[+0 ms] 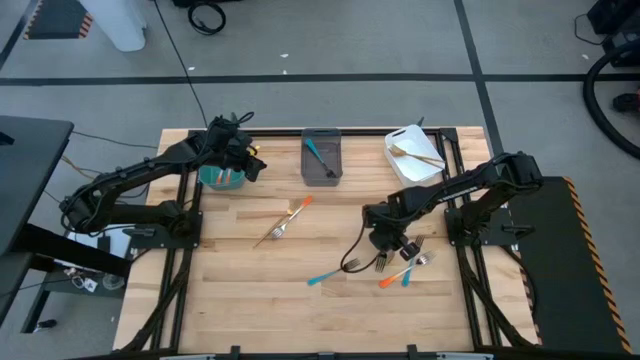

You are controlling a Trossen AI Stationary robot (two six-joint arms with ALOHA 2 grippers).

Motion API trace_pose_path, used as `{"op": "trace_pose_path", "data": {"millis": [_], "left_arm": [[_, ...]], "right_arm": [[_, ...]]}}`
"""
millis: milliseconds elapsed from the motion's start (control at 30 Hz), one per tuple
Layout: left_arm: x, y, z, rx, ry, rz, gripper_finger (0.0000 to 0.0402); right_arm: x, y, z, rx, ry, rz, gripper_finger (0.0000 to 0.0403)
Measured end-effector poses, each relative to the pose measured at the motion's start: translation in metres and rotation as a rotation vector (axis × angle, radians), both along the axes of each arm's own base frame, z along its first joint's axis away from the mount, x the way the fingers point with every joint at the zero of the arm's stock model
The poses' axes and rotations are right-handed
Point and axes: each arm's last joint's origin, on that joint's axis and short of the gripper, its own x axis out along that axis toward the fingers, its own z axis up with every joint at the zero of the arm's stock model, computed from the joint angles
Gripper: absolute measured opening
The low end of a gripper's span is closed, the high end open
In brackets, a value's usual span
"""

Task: Sort silverware by color (type)
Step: Put the top blue fork into the black bin

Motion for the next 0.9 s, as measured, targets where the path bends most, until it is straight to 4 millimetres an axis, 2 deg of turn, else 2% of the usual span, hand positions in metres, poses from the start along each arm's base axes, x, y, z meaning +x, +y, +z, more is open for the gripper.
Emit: {"op": "trace_pose_path", "data": {"millis": [267,633,733,900], "left_arm": [[0.0,0.0,0.0,-0.026,-0.009,0.023,0.0117],[0.0,0.0,0.0,-0.036,-0.01,0.03,0.0117],[0.0,0.0,0.0,-0.035,-0.01,0.031,0.0117],[0.0,0.0,0.0,-0.035,-0.01,0.03,0.0117]], "right_arm": [[-0.001,-0.001,-0.008,-0.053,-0.054,0.066,0.0125],[-0.001,0.0,-0.025,-0.063,-0.025,0.098,0.012],[0.001,-0.001,-0.027,-0.072,-0.043,0.101,0.0102],[0.004,-0.003,-0.026,-0.084,-0.069,0.09,0.0045]]}}
